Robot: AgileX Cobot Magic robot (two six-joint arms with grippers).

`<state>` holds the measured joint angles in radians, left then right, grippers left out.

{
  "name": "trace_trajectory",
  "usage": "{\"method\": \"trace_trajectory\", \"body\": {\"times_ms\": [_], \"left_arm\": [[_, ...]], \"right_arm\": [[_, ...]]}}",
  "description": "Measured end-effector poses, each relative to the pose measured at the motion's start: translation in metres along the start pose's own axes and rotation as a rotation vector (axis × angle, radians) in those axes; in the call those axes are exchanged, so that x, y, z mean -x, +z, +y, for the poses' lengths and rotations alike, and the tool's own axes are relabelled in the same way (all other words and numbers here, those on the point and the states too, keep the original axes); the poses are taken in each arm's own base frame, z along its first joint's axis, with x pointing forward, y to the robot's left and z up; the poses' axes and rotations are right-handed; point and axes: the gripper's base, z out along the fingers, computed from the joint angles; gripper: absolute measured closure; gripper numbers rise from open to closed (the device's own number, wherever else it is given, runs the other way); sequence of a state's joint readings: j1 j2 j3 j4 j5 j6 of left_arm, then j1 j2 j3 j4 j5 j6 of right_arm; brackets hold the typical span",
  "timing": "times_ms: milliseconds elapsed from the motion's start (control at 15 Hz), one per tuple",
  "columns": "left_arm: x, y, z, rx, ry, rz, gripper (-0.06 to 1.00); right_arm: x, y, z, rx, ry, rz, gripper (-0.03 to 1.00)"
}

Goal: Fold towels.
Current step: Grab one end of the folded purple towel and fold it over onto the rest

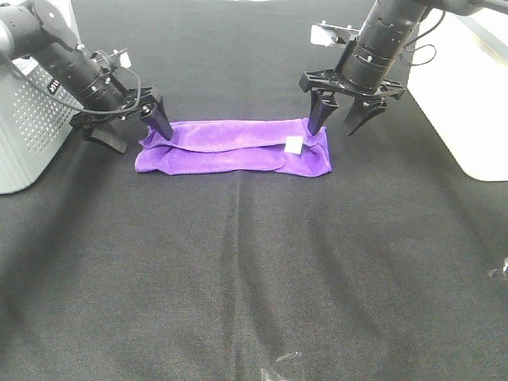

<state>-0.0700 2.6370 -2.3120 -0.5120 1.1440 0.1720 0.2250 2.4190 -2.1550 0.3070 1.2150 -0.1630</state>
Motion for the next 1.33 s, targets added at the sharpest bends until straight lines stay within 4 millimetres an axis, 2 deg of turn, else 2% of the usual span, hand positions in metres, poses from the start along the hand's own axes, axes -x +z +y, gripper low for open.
{"method": "trace_trajectory", "body": {"times_ms": [267, 533, 733, 800, 867, 1133, 1200, 1333], "left_arm": [[-0.001, 0.006, -0.005, -0.023, 0.023, 0.007, 0.06], [-0.007, 0.024, -0.04, -0.04, 0.093, 0.039, 0.1], [-0.01, 0.029, -0.047, -0.046, 0.104, 0.049, 0.15], [-0.01, 0.029, -0.047, -0.045, 0.104, 0.049, 0.2], [-0.01, 0.031, -0.046, -0.044, 0.101, 0.05, 0.3], [-0.012, 0.038, -0.043, -0.043, 0.121, 0.061, 0.86], [-0.012, 0.038, -0.043, -0.044, 0.139, 0.062, 0.9], [-0.009, 0.031, -0.044, -0.018, 0.179, 0.07, 0.9]], "right_arm": [[0.0, 0.0, 0.0, 0.0, 0.0, 0.0, 0.3], [0.0, 0.0, 0.0, 0.0, 0.001, 0.0, 0.3], [0.0, 0.0, 0.0, 0.0, 0.001, 0.0, 0.3], [0.0, 0.0, 0.0, 0.0, 0.001, 0.0, 0.3], [0.0, 0.0, 0.0, 0.0, 0.001, 0.0, 0.3], [0.0, 0.0, 0.0, 0.0, 0.001, 0.0, 0.3], [0.0, 0.0, 0.0, 0.0, 0.001, 0.0, 0.3], [0.0, 0.0, 0.0, 0.0, 0.001, 0.0, 0.3]]}}
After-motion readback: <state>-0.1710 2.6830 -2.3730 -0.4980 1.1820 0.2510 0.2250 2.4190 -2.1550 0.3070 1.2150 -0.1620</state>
